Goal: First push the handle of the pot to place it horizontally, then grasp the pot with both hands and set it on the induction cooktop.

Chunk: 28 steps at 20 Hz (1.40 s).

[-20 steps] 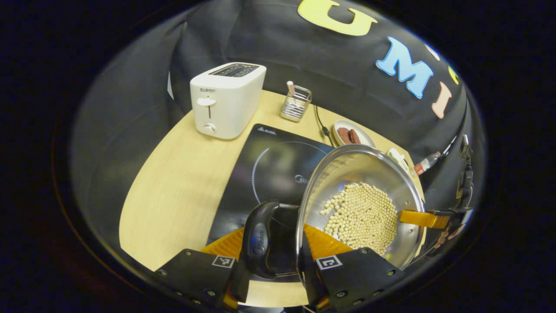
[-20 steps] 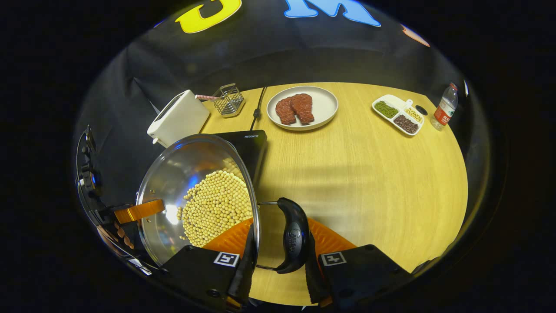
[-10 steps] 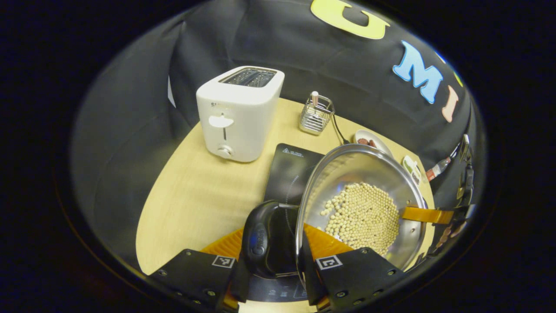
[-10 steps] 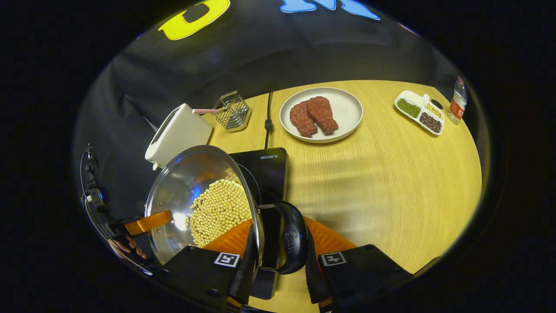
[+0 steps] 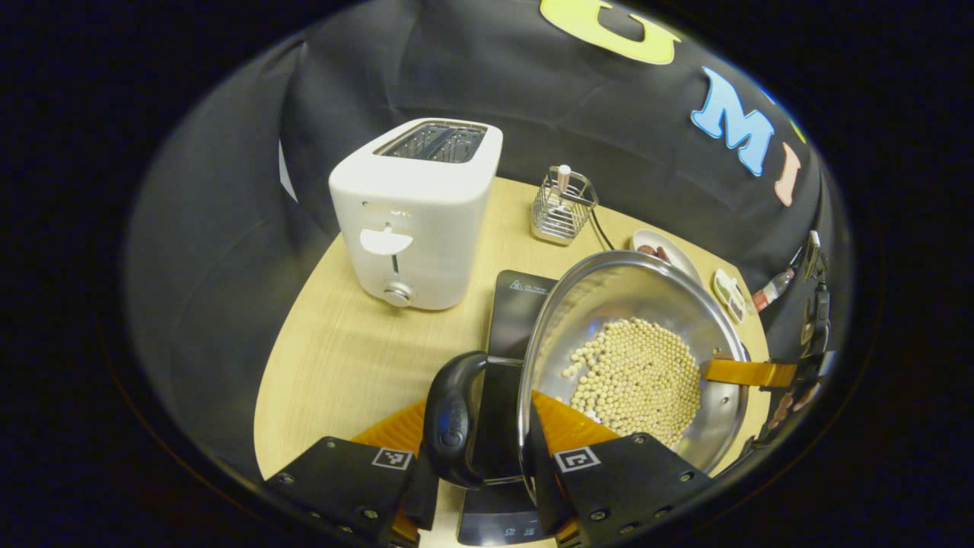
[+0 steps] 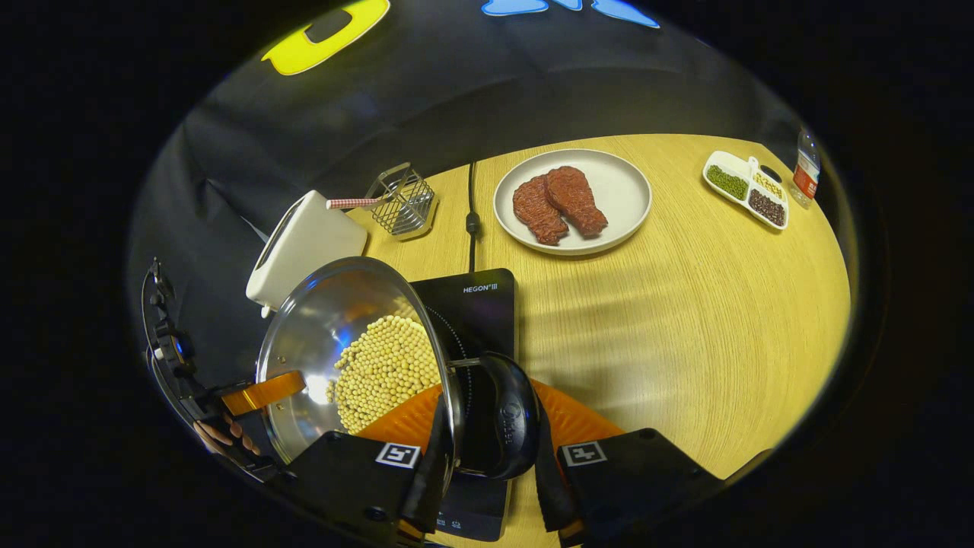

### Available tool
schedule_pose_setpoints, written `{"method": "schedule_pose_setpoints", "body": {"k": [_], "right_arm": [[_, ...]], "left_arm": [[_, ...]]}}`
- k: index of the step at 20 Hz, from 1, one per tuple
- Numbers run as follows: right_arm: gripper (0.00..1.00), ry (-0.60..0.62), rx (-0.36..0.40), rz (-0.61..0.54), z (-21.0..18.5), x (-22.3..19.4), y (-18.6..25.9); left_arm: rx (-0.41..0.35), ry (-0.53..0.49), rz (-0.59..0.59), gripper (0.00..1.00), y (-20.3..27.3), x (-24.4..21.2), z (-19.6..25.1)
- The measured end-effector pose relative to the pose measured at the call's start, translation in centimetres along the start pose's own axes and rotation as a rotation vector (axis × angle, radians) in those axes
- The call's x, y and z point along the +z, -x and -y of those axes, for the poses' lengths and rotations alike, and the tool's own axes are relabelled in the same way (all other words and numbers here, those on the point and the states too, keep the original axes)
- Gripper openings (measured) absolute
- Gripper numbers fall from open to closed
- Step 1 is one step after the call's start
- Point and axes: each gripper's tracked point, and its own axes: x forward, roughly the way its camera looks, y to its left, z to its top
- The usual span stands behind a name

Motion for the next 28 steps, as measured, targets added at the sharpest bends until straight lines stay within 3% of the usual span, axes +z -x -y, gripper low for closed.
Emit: {"method": "schedule_pose_setpoints", "body": {"k": [2,3,4,6,8,14,17,18,19,20,23,24,25,26,27,28], "right_arm": [[0.49,-0.014,0.000,0.002,0.0,0.2,-0.4],[0.50,-0.020,0.000,0.000,0.0,0.2,-0.4],[0.53,-0.021,-0.001,0.012,-0.1,0.5,-0.5],[0.49,-0.020,-0.001,0.014,-0.1,0.5,-0.5],[0.53,-0.021,0.000,0.015,-0.1,0.5,-0.5],[0.50,-0.032,0.005,0.005,-0.2,0.4,-0.4],[0.53,-0.031,0.005,0.004,-0.2,0.3,-0.4],[0.53,-0.033,0.006,0.001,-0.2,0.3,-0.5],[0.51,-0.036,0.007,-0.004,-0.2,0.2,-0.5],[0.54,-0.037,0.008,-0.006,-0.2,0.2,-0.4],[0.53,-0.038,0.017,-0.007,-0.5,0.0,-0.1],[0.55,-0.038,0.019,0.004,-0.6,0.1,0.1],[0.52,-0.033,0.025,0.018,-0.6,0.5,0.4],[0.63,-0.026,0.029,0.036,-0.7,0.8,0.9],[0.73,-0.020,0.030,0.052,-0.5,1.0,1.4],[0.84,-0.012,0.028,0.065,-0.4,1.2,2.0]], "left_arm": [[-0.002,-0.007,0.005,0.49,-0.1,-0.1,-0.3],[-0.006,-0.004,0.003,0.55,-0.2,-0.1,-0.4],[-0.014,0.003,0.004,0.55,-0.1,-0.2,-0.1],[-0.021,0.006,-0.002,0.52,-0.1,-0.3,0.0],[-0.025,0.011,-0.009,0.49,-0.1,-0.4,0.0],[-0.035,0.020,-0.011,0.57,0.2,-0.3,-0.4],[-0.031,0.019,-0.017,0.51,0.2,-0.3,-0.3],[-0.029,0.021,-0.017,0.58,0.2,-0.3,-0.3],[-0.028,0.024,-0.021,0.55,0.2,-0.4,-0.2],[-0.027,0.025,-0.028,0.58,0.2,-0.5,-0.3],[0.011,0.000,-0.046,0.65,0.6,-0.6,-0.4],[0.039,-0.027,-0.040,0.61,0.8,-0.4,-0.8],[0.076,-0.060,-0.019,0.63,1.2,0.0,-1.5],[0.099,-0.084,0.002,0.69,1.7,0.5,-1.9],[0.101,-0.094,0.014,0.83,2.3,0.9,-1.9],[0.105,-0.098,0.022,0.84,3.0,1.0,-1.6]]}}
